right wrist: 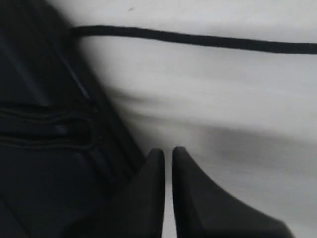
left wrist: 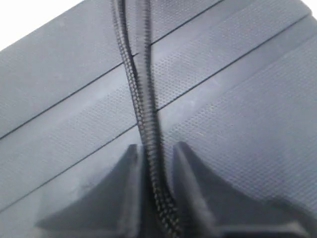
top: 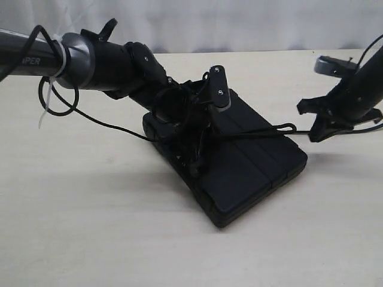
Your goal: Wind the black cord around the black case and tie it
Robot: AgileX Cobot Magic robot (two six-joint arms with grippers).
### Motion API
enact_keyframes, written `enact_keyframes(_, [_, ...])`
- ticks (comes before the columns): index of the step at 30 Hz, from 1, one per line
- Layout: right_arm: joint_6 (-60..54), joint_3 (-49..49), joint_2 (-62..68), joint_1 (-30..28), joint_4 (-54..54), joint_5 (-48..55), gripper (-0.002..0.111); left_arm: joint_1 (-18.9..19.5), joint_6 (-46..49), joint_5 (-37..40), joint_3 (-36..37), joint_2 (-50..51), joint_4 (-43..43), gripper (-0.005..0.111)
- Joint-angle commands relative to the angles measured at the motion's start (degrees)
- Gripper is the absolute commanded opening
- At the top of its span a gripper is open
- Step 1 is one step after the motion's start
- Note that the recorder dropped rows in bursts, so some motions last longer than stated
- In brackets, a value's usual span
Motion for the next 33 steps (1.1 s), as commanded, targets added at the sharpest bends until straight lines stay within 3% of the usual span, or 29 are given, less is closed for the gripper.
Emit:
enact_keyframes(1, [-4.2, 1.2, 1.9, 4.9, 2.2, -1.3, 0.004, 0.0, -1.8, -2.5, 0.1, 0.6, 4.0, 0.006])
enact_keyframes(7, [-4.2, 1.1, 1.7, 13.1, 2.1, 1.4, 0.004, 1.3, -3.6, -2.5, 0.1, 0.6, 6.2, 0.002])
enact_keyframes(11, [-3.4, -0.1, 1.1, 14.9, -0.7, 2.2, 0.004, 3.0, -3.7, -0.4, 0.1, 0.6, 6.1, 0.002])
enact_keyframes(16, [11.1, -3.1, -5.4, 12.6, -19.4, 1.4, 0.004, 4.1, -3.7, 1.1, 0.0, 0.6, 5.4, 0.002])
enact_keyframes(19, [19.4, -0.4, -11.0, 6.6, -25.2, -2.8, 0.004, 4.2, -3.2, -1.9, 0.0, 0.3, -5.1, 0.002])
enact_keyframes(23, [23.2, 6.1, -12.7, -7.0, -21.0, -8.2, 0.005, 4.2, -3.2, -2.2, 0.0, -0.4, -14.1, 0.002])
enact_keyframes(25, [22.6, 9.0, -12.7, -11.5, -18.3, -10.7, 0.010, 4.2, -3.3, -1.8, 0.0, -0.7, -16.1, 0.002])
enact_keyframes(28, [22.0, 13.7, -12.7, -18.8, -13.7, -15.2, 0.026, 4.2, -3.3, -1.5, 0.0, -0.7, -17.4, 0.002])
enact_keyframes(33, [17.8, 17.2, -12.7, -24.4, -3.0, -19.7, 0.043, 4.2, -3.2, -1.4, 0.0, -0.7, -17.3, 0.002])
